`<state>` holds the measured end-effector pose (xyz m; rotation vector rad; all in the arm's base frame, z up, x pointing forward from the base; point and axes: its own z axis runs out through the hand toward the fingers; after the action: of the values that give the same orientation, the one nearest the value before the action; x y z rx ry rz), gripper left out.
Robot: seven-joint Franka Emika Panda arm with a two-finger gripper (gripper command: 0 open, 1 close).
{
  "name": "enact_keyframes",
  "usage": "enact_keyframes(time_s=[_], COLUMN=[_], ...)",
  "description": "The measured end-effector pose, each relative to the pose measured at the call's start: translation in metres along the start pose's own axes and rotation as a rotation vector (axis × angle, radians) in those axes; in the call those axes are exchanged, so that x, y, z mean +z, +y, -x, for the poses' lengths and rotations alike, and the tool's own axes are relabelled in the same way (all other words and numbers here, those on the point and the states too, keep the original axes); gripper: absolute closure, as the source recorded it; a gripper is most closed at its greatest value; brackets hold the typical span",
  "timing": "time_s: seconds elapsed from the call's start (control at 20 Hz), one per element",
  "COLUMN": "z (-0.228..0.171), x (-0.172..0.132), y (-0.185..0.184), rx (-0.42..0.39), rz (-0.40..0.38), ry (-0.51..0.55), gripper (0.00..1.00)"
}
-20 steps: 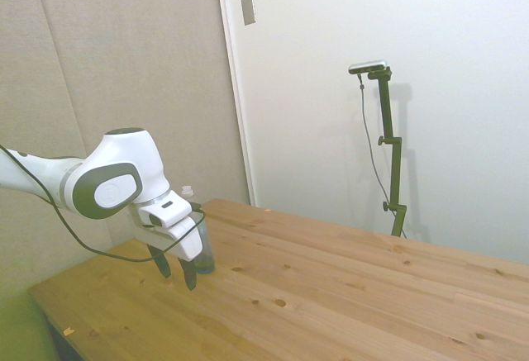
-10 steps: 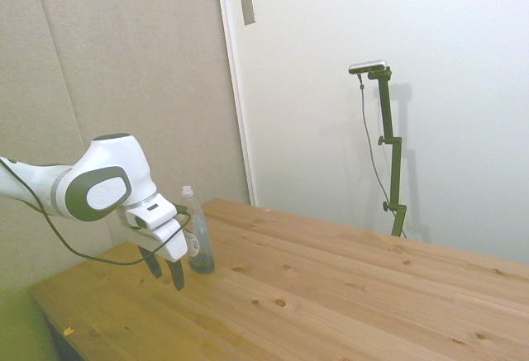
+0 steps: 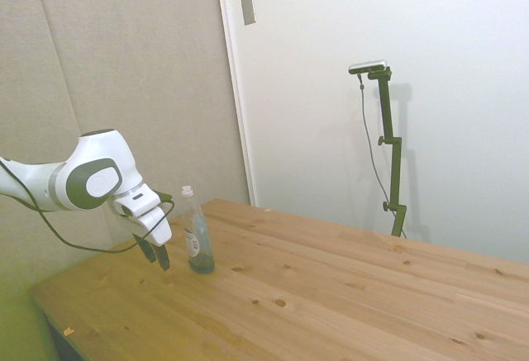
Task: Knock down the dish soap
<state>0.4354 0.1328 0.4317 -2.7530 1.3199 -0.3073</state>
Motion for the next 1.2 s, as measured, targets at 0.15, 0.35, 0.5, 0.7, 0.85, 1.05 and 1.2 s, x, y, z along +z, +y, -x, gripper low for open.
enact_keyframes(time_s=[0.15,0.35,0.5,0.7,0.85,1.05,1.2], z=[0.005,0.002,-0.01,-0.033,-0.058,-0.106,-0.134], x=[-0.003,-0.01,-0.013,-0.017,-0.019,-0.01,0.0], y=[-0.017,-0.036,-0.051,-0.076,-0.095,-0.117,-0.128], rx=[0.0,0.008,0.022,0.043,0.068,0.115,0.137], rz=[-0.007,-0.019,-0.023,-0.033,-0.043,-0.046,-0.043], ry=[0.011,0.034,0.045,0.068,0.099,0.151,0.182], gripper=[1.0,1.0,1.0,1.0,1.0,1.0,1.0])
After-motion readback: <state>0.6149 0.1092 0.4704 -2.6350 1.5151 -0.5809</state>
